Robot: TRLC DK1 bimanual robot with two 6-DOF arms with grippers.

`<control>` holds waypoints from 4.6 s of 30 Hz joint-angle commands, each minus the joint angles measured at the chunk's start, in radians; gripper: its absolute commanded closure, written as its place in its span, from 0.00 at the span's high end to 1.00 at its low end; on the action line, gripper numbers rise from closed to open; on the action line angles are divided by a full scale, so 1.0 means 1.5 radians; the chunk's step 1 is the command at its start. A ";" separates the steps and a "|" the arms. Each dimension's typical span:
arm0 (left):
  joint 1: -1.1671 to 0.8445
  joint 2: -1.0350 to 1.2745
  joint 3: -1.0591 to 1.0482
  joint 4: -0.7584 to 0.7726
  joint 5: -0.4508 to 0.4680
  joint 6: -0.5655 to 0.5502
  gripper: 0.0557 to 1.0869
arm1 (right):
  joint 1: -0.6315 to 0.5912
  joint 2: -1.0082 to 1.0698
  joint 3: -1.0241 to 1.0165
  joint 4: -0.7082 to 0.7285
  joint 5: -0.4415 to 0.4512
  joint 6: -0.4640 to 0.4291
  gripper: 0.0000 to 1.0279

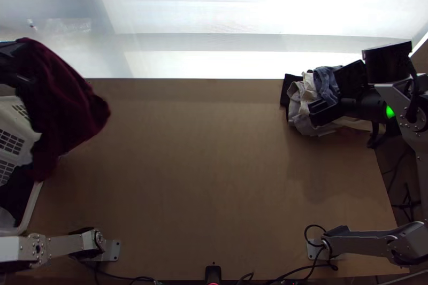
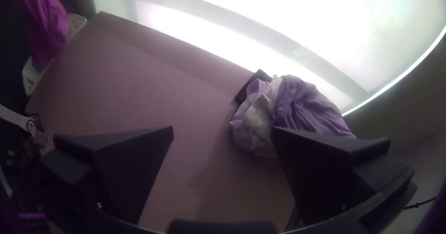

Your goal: Fold the t-shirt

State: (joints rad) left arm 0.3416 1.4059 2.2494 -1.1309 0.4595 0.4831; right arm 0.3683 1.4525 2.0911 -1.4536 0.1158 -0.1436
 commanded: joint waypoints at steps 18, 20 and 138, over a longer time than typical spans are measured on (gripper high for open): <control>-0.892 0.092 -0.338 0.405 -0.271 -0.165 0.04 | -0.218 -0.246 -0.239 0.001 -0.002 -0.016 0.95; -0.922 0.130 -0.343 0.429 -0.271 -0.166 0.04 | -0.241 -0.257 -0.250 0.002 -0.002 -0.015 0.95; -0.205 -0.299 -0.958 0.275 -0.283 0.057 0.95 | 0.471 0.374 -0.392 0.541 -0.078 -0.060 0.56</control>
State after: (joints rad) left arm 0.0242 0.9546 0.8192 -0.7261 0.0357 0.5587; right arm 1.0897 2.0159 1.5616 -0.7063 -0.0227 -0.2089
